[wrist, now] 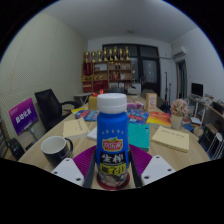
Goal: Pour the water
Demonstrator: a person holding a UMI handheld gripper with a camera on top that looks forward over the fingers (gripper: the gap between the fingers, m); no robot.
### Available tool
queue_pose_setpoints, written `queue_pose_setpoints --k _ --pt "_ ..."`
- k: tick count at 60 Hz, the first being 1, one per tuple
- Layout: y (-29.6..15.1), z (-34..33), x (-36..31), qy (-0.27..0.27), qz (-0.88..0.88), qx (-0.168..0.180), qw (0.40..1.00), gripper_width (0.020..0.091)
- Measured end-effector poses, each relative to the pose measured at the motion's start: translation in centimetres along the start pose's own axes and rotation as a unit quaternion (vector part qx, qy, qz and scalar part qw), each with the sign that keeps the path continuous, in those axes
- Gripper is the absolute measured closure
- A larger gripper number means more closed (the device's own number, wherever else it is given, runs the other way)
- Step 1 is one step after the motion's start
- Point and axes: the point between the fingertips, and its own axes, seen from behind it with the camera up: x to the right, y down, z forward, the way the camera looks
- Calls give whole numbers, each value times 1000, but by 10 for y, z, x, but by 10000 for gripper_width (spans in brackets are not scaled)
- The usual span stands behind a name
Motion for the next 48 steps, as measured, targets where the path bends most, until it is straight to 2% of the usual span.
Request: queue_pose_setpoints --k 3,8,9,23,48 --pt "3 -10 -8 -3 2 -19 1000 467" --pt "8 -22 -7 -1 6 -42 999 272" --pt "8 -26 -8 0 8 -45 999 266" --pt "9 -104 -33 19 18 -77 997 274" --pt "-18 -319 -143 99 23 -95 990 288"
